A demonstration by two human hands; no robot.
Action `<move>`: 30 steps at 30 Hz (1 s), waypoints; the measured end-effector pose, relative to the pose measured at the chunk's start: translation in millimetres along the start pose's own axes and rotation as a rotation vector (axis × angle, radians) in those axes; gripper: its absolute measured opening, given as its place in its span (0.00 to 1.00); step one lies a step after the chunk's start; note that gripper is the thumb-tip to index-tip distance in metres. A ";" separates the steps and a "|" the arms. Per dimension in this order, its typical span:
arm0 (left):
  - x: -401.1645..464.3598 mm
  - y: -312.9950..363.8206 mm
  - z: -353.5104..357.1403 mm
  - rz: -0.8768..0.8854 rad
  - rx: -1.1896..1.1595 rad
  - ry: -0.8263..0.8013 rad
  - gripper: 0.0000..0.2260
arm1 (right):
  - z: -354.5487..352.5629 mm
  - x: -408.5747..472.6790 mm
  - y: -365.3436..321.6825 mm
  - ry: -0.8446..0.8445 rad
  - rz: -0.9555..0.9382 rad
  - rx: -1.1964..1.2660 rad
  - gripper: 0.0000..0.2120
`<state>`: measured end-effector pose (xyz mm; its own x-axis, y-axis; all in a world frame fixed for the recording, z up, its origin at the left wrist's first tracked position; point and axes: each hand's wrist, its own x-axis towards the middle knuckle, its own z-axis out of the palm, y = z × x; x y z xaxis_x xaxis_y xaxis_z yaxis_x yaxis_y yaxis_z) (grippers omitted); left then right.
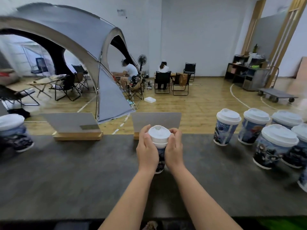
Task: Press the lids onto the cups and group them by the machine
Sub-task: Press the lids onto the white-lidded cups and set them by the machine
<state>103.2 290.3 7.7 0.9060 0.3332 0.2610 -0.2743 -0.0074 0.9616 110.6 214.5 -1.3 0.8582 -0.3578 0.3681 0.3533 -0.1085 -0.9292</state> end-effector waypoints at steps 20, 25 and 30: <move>14.5 -23.5 -17.3 0.245 -0.086 -0.019 0.13 | 21.5 -3.9 22.9 -0.038 -0.109 0.188 0.16; 32.7 -10.6 -39.0 0.183 0.021 -0.244 0.13 | 3.8 -11.9 14.7 0.005 -0.066 0.091 0.08; 11.5 2.3 -34.8 0.015 -0.018 0.052 0.16 | -11.1 -7.7 7.4 -0.009 -0.117 0.028 0.09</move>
<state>101.8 327.0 10.0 0.8837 0.3820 0.2705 -0.2943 0.0040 0.9557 102.4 206.1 -11.4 0.8140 -0.3358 0.4740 0.4611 -0.1227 -0.8788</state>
